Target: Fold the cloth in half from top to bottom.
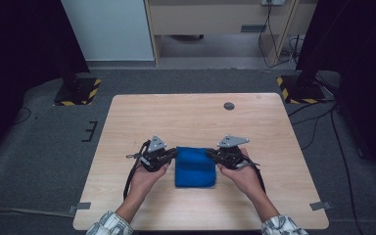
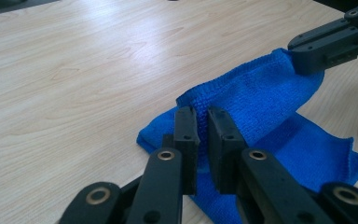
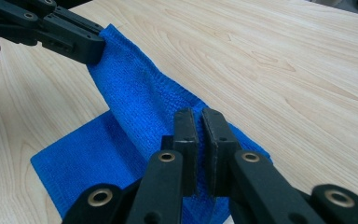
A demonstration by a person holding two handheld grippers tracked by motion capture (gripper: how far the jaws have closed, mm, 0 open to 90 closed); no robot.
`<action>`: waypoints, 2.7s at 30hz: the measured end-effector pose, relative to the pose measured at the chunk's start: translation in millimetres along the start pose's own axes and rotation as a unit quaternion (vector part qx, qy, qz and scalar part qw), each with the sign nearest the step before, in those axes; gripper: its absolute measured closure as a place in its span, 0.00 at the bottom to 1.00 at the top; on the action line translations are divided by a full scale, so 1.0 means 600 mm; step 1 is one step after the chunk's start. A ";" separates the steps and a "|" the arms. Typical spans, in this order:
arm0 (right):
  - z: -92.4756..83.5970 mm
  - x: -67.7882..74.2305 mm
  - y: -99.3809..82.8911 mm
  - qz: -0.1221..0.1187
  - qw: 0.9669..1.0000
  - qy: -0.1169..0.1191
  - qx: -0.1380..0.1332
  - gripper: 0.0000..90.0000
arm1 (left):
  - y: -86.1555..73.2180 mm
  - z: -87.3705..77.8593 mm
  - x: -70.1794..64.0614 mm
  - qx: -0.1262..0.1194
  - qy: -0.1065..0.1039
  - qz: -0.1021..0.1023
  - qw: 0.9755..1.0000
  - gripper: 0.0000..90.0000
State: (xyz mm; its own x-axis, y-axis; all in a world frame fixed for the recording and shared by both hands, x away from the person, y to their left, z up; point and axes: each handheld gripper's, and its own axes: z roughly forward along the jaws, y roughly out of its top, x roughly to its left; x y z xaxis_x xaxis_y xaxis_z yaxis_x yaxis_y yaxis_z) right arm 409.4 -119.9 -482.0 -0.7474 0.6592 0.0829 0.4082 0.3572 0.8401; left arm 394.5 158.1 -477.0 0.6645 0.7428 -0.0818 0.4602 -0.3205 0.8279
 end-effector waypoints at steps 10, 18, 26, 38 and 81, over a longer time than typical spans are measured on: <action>-0.001 0.007 -0.011 -0.003 1.000 0.005 0.008 0.95 | -0.019 -0.003 -0.005 0.001 0.001 -0.014 1.000 0.75; 0.002 0.009 -0.018 0.000 1.000 0.008 0.013 0.95 | -0.018 -0.018 -0.006 -0.037 -0.010 -0.037 0.999 0.48; -0.003 0.014 -0.021 -0.005 1.000 0.012 0.013 0.94 | -0.017 -0.031 0.020 -0.064 0.034 -0.065 0.995 0.42; -0.006 0.028 -0.035 -0.017 0.999 0.015 0.022 0.91 | -0.040 -0.007 0.034 -0.018 0.047 -0.067 0.996 0.39; -0.006 0.033 -0.046 -0.009 0.999 -0.005 0.031 0.66 | -0.060 0.011 -0.019 0.024 0.040 -0.004 0.999 0.36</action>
State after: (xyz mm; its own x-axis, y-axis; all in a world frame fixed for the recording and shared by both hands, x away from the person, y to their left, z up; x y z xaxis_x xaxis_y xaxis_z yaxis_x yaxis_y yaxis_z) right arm 381.4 -119.2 -501.4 -0.7495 0.6590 0.0627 0.4267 0.4084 0.8069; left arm 374.2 157.2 -509.7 0.6120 0.7897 -0.0428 0.4949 -0.3402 0.7996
